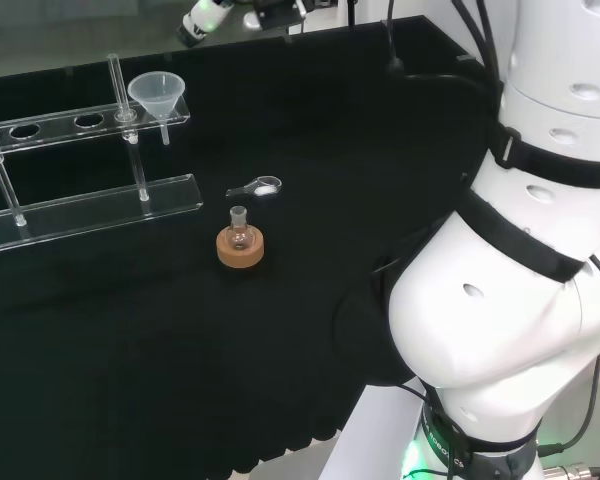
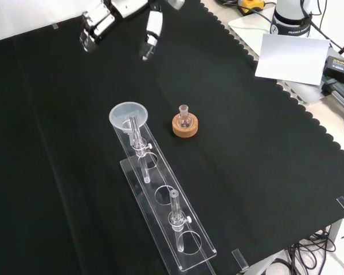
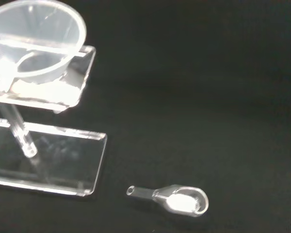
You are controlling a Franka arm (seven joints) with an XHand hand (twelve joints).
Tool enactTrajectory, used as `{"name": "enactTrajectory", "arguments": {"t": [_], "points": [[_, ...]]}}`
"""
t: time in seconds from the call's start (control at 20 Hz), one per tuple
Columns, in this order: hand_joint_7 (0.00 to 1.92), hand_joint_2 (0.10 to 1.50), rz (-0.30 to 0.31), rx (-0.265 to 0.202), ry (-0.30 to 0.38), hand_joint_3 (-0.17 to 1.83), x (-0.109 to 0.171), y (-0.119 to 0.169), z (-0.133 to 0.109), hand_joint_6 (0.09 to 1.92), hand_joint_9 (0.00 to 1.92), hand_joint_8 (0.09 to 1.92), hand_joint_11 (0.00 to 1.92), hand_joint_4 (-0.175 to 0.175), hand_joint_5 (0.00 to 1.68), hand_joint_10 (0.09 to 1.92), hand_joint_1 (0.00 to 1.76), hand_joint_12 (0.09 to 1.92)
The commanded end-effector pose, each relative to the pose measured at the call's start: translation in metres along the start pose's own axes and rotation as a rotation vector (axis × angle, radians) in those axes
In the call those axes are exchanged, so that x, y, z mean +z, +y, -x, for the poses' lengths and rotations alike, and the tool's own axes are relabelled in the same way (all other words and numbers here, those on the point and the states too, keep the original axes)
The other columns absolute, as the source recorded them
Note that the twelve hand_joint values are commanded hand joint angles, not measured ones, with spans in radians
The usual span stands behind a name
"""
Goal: Pick up the funnel from the transparent funnel stand.
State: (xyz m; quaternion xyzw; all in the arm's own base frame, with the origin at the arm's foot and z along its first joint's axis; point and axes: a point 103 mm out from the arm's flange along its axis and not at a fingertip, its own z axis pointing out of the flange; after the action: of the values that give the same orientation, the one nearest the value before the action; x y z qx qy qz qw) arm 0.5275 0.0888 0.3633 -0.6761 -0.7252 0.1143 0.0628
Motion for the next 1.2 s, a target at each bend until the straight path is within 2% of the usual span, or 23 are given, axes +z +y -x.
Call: {"name": "enactTrajectory", "arguments": {"t": [0.05, 0.35, 0.5, 0.7, 1.0, 1.2], "points": [[0.00, 0.83, -0.073, -0.038, -0.017, 0.20, 0.017, 0.008, -0.032, 0.09, 0.16, 0.55, 0.16, -0.040, 0.20, 0.74, 0.51, 1.47], [0.00, 0.81, -0.109, -0.058, -0.017, 0.20, 0.033, 0.020, -0.049, 0.09, 0.08, 0.34, 0.19, -0.042, 0.16, 0.79, 0.51, 1.49], [0.00, 0.81, -0.119, -0.064, -0.021, 0.19, 0.039, 0.027, -0.054, 0.09, 0.06, 0.30, 0.19, -0.042, 0.15, 0.80, 0.52, 1.50], [0.00, 0.80, -0.130, -0.075, -0.035, 0.19, 0.043, 0.035, -0.060, 0.09, 0.01, 0.09, 0.19, -0.043, 0.14, 0.79, 0.52, 1.50], [0.00, 0.78, -0.150, -0.088, -0.088, 0.18, 0.049, 0.048, -0.070, 0.09, 0.00, 0.09, 0.18, -0.043, 0.10, 0.74, 0.56, 1.50], [0.00, 0.77, -0.174, -0.092, -0.095, 0.17, 0.054, 0.055, -0.073, 0.09, 0.00, 0.09, 0.19, -0.043, 0.07, 0.74, 0.59, 1.50]]}}
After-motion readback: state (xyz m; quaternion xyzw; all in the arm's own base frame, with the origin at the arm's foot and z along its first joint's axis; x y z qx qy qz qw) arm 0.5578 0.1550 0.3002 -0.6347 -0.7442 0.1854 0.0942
